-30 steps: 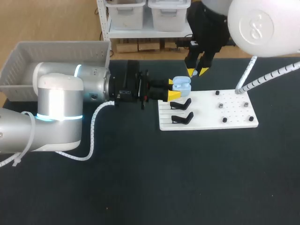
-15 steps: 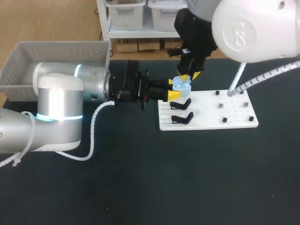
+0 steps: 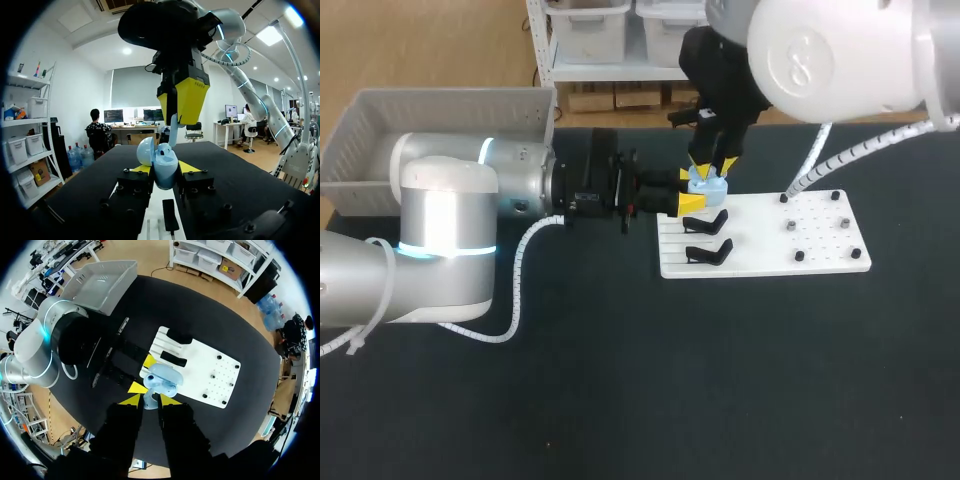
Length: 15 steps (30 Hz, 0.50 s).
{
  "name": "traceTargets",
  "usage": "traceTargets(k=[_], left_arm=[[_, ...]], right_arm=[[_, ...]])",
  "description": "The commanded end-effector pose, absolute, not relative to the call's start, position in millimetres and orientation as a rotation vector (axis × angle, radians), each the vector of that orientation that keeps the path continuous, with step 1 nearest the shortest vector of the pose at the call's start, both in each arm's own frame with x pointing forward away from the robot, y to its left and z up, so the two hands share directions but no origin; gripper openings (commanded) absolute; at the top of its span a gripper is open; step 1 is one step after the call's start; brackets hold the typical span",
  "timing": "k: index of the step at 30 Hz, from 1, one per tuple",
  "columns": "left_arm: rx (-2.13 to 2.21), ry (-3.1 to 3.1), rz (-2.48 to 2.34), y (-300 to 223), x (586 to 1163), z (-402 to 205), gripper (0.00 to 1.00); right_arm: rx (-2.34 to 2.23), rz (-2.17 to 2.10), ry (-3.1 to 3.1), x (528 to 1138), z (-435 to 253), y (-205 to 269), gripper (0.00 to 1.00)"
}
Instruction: Pick up each earbud case from the left stands, insert the matching earbuds, close the lid, and place the case in the box.
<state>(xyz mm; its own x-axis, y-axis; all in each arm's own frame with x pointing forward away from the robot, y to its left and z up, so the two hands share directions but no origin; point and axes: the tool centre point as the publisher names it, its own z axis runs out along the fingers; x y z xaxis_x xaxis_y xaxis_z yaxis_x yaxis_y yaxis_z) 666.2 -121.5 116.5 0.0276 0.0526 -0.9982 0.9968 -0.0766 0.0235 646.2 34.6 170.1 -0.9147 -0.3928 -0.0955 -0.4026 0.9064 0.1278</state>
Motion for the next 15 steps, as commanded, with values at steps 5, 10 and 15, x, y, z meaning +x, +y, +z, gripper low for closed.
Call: traceTargets(k=[5, 10, 15], left_arm=[[1.318, 1.193, -1.221, -121.6, 666.7, 116.2, 0.0], [1.318, 1.193, -1.221, -121.6, 666.7, 116.2, 0.0], [1.318, 1.193, -1.221, -121.6, 666.7, 116.2, 0.0]], right_arm=[[-0.64, 0.219, 3.018, 650.1, 165.4, 38.8, 0.0], [-0.65, 0.215, 3.024, 651.2, 163.0, 41.0, 0.0], [-0.654, 0.215, 3.028, 652.6, 161.2, 42.0, 0.0]])
